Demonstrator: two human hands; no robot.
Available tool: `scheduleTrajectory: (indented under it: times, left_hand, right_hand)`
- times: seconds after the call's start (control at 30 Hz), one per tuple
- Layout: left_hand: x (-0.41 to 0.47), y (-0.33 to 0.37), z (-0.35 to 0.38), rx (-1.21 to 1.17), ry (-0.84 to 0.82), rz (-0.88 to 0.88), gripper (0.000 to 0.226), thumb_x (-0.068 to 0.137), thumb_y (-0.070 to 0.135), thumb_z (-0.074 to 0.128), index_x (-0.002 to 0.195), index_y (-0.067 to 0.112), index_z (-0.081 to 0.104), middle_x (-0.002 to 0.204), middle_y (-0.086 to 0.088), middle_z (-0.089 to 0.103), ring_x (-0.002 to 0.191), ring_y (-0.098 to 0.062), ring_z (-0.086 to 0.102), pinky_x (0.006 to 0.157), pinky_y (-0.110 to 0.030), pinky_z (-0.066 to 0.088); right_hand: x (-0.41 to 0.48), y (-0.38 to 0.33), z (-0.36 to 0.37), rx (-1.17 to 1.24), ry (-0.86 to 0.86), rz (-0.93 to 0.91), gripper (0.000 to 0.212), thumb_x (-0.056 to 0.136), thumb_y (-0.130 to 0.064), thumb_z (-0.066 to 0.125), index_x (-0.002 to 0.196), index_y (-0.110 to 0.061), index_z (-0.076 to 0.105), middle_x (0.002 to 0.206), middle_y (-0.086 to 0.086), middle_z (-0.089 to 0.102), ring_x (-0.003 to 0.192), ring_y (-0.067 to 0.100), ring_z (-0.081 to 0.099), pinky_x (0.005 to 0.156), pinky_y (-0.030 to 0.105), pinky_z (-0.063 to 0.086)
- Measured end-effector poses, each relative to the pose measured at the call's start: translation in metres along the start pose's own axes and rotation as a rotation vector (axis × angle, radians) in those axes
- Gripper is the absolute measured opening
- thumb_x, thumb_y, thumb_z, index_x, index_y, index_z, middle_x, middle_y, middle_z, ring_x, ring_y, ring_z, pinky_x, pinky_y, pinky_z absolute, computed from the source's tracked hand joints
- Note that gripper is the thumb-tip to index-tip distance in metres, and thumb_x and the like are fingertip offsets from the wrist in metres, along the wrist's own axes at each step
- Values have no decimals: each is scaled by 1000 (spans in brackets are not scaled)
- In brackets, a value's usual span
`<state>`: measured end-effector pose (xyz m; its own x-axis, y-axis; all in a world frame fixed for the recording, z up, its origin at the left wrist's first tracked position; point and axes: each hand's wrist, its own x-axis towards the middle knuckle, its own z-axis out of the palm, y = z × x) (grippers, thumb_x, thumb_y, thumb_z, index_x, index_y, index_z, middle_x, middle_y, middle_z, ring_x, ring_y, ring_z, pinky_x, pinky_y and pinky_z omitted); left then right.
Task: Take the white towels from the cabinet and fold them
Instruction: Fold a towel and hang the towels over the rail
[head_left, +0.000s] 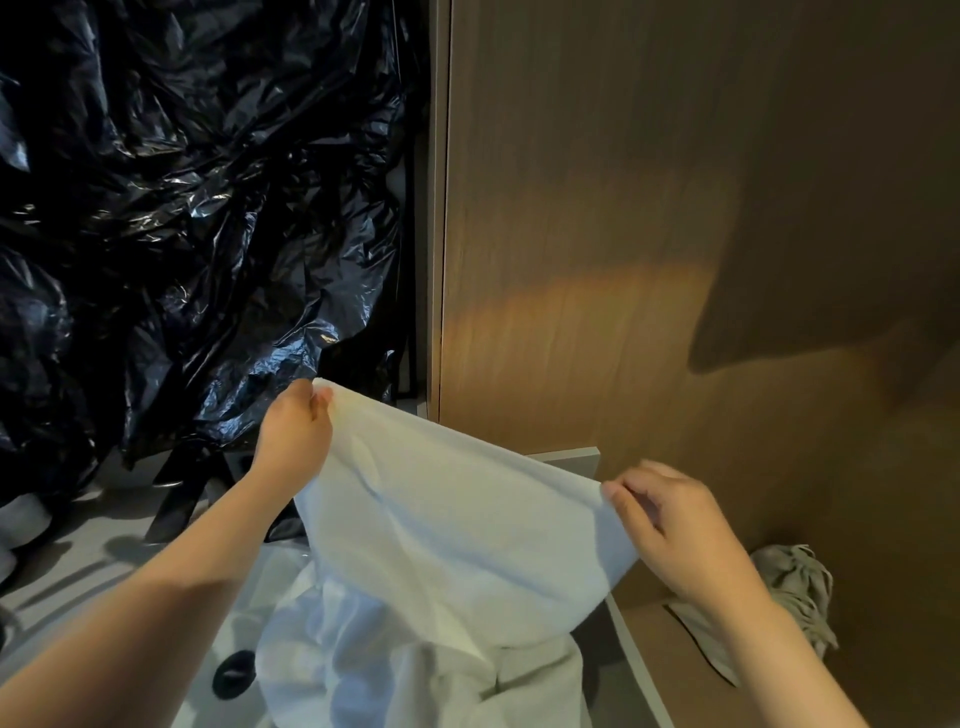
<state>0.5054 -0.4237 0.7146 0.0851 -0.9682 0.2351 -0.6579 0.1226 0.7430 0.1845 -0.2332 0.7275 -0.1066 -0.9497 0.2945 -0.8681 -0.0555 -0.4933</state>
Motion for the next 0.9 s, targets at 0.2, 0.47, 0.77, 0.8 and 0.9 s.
scheduleTrajectory:
  times: [0.2, 0.47, 0.77, 0.8, 0.9]
  left_hand:
    - [-3, 3, -1, -34, 26, 35, 32, 104, 22, 36, 94, -4, 52, 86, -25, 56, 77, -36, 53, 64, -39, 40]
    - [-11, 9, 3, -91, 43, 62, 19, 104, 26, 38, 93, 14, 47, 88, -14, 54, 78, -25, 50, 60, -27, 37]
    - [-13, 9, 0, -73, 15, 65, 23, 103, 28, 38, 95, 12, 52, 90, -19, 57, 75, -23, 48, 59, -26, 37]
    - [-13, 10, -1, -73, 7, 68, 26, 103, 28, 38, 96, 8, 53, 91, -21, 58, 76, -25, 49, 60, -27, 37]
    - [-17, 14, -3, -89, -7, 90, 34, 103, 30, 39, 97, 0, 54, 88, -21, 58, 80, -34, 54, 63, -36, 42]
  right_hand:
    - [-1, 16, 11, -158, 22, 189, 19, 92, -28, 65, 109, -28, 73, 116, -3, 69, 124, 24, 54, 103, 37, 44]
    - [-2, 21, 14, -100, -123, 337, 30, 97, -34, 57, 124, -25, 67, 129, -1, 63, 118, 16, 58, 98, 27, 46]
    - [-5, 28, 13, -2, -159, 349, 28, 97, -25, 60, 123, -17, 67, 113, -5, 64, 100, 9, 57, 85, 19, 43]
    - [-5, 30, 13, 1, -167, 359, 29, 95, -25, 62, 122, -17, 67, 111, -5, 63, 99, 9, 57, 83, 19, 43]
    - [-4, 33, 17, -42, -247, 372, 10, 95, -32, 61, 104, -30, 66, 102, -5, 56, 93, 9, 54, 71, 15, 38]
